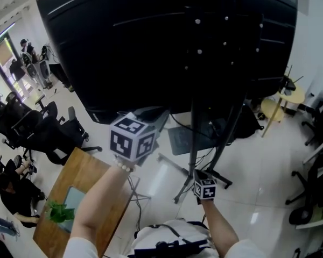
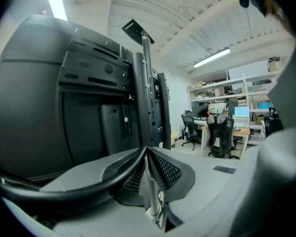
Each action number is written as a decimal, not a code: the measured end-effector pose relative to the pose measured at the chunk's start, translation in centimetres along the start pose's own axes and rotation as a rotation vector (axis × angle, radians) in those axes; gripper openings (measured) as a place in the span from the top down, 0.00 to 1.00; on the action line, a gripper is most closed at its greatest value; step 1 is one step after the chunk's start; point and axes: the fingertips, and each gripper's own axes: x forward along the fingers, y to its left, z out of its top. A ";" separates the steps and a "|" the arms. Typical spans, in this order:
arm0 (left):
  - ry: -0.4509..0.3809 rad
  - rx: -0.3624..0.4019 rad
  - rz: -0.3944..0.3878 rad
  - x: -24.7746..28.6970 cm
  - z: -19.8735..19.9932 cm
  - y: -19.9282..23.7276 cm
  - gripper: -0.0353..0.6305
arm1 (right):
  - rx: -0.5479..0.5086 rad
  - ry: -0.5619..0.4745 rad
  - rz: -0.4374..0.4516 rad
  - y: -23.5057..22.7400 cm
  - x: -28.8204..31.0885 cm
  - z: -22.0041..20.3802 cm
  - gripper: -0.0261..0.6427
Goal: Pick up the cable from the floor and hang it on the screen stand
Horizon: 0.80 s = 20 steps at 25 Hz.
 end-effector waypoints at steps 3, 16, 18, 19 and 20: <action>0.052 0.001 0.018 0.2 -3.2 0.6 0.91 | -0.057 -0.102 -0.008 -1.4 -3.6 5.4 0.94; 0.001 -0.018 0.034 -5.5 -5.2 -0.6 0.91 | -0.470 -0.457 -0.001 -2.8 -21.3 33.1 0.94; -0.002 0.002 0.040 -5.5 -4.7 -0.7 0.91 | -0.475 -0.437 0.051 -1.4 -21.8 35.8 0.94; -0.006 0.013 0.044 -5.5 -4.4 -0.7 0.91 | -0.476 -0.430 0.076 -0.5 -21.9 36.9 0.94; -0.012 0.023 0.045 -5.5 -4.0 -0.8 0.91 | -0.475 -0.427 0.097 0.3 -22.0 38.1 0.94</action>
